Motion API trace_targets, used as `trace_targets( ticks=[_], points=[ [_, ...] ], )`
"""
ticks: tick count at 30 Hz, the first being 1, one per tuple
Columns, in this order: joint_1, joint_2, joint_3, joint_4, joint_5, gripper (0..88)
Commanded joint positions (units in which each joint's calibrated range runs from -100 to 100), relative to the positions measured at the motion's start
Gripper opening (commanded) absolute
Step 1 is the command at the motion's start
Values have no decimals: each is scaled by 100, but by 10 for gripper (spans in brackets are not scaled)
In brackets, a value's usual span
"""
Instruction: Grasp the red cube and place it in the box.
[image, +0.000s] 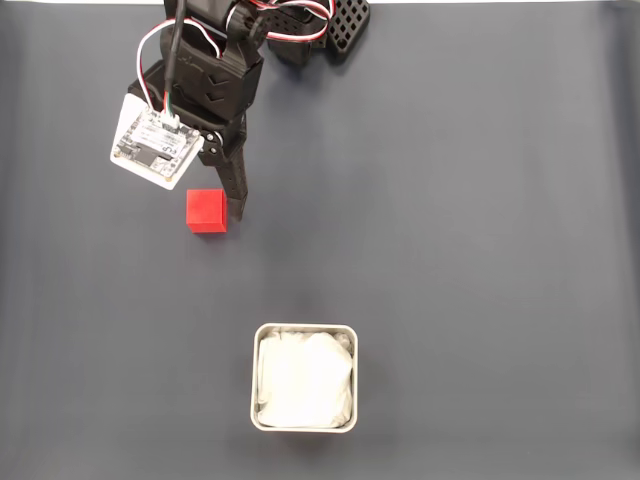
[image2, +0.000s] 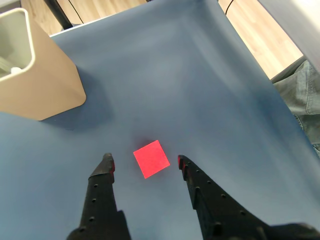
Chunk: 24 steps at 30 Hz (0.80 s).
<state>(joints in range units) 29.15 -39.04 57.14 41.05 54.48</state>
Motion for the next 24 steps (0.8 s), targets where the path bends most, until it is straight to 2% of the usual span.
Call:
trace_targets(
  ticks=[1,24],
  points=[
    [75,-74,107,-310,73,310],
    [89,39,928,-1089,156,342]
  ],
)
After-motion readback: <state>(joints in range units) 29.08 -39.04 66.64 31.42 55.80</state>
